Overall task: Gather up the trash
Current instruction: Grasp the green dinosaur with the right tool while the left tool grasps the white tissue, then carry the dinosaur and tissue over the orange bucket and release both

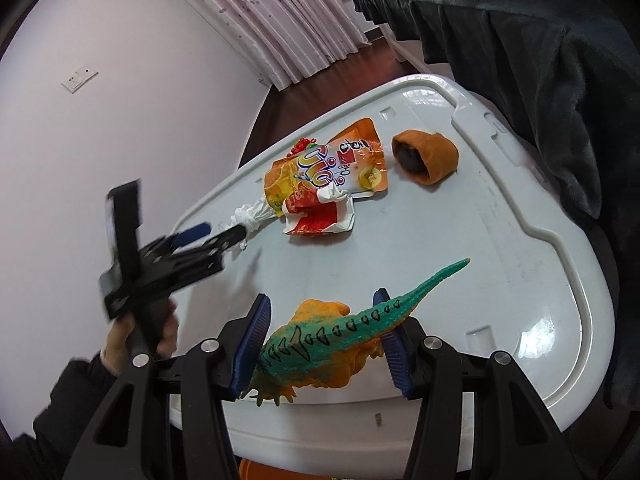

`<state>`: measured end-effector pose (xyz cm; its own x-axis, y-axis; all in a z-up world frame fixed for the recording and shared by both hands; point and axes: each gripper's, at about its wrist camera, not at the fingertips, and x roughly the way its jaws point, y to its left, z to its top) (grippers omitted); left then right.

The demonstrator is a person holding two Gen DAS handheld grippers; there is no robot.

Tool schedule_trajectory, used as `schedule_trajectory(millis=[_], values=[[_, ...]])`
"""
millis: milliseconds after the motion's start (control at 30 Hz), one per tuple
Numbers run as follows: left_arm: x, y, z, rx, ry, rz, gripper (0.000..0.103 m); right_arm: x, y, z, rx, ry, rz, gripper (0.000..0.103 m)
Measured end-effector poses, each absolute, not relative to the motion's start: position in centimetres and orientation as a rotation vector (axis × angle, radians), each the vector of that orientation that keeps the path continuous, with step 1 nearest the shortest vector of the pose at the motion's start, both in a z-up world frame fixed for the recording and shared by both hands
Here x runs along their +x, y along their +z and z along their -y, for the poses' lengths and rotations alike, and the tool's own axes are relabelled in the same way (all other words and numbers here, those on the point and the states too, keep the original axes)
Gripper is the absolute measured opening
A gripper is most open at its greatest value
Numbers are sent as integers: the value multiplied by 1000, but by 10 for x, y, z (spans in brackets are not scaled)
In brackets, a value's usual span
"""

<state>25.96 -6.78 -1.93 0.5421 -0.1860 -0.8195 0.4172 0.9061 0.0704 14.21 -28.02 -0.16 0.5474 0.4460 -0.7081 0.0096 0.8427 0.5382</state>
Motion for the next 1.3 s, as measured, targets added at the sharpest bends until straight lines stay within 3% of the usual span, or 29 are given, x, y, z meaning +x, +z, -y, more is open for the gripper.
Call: schedule_trajectory(millis=[133, 267, 567, 800, 1067, 1300], values=[[278, -38, 77, 318, -376, -967, 75, 142, -9, 288, 563, 260, -988, 53], [282, -48, 79, 286, -404, -971, 40, 144, -12, 288, 571, 260, -999, 53], [240, -29, 69, 248, -349, -948, 39, 140, -5, 270, 530, 301, -987, 53], [147, 23, 33, 172, -269, -925, 39, 122, 18, 247, 457, 361, -950, 53], [37, 56, 12, 104, -201, -911, 39, 48, 53, 223, 324, 435, -935, 53], [-34, 46, 21, 27, -201, -950, 39, -15, 44, 206, 247, 480, -994, 53]])
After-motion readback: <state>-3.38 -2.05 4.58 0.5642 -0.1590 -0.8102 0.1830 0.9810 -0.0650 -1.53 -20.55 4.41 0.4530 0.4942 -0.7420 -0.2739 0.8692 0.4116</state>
